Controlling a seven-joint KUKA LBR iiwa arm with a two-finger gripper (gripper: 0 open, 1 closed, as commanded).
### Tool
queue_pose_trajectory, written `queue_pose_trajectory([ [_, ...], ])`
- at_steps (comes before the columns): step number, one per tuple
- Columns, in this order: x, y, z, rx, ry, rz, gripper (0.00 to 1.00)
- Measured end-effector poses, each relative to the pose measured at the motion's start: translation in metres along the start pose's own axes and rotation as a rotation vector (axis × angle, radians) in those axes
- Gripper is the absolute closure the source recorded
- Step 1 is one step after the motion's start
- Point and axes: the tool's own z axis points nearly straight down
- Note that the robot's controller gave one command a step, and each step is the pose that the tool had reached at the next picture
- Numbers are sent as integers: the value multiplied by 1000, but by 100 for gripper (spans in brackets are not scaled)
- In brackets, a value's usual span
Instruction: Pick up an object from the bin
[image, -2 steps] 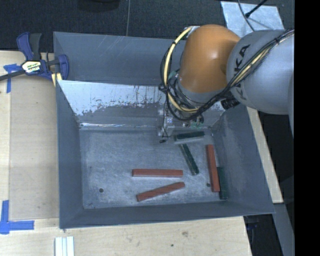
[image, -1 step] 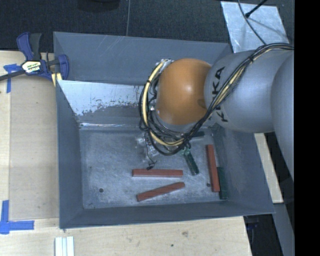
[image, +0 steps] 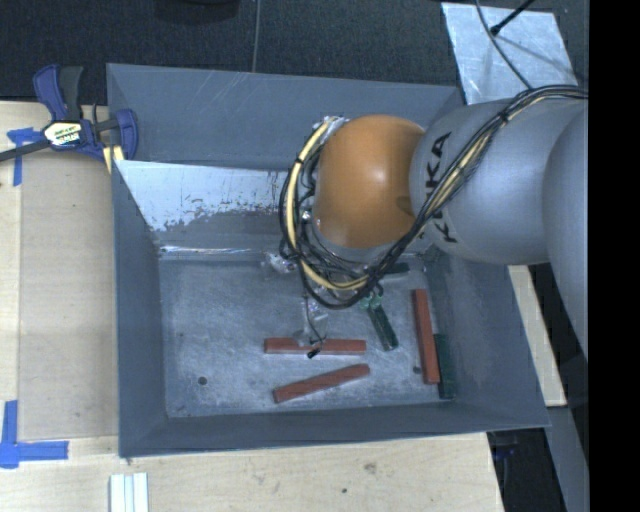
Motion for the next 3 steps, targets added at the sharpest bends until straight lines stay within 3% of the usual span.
queue_pose_trajectory([
  [1, 45, 2, 66, 0, -2, 84, 0],
  [2, 49, 26, 66, 1, -1, -139, 0],
  [3, 37, -65, 67, 5, -4, -222, 0],
])
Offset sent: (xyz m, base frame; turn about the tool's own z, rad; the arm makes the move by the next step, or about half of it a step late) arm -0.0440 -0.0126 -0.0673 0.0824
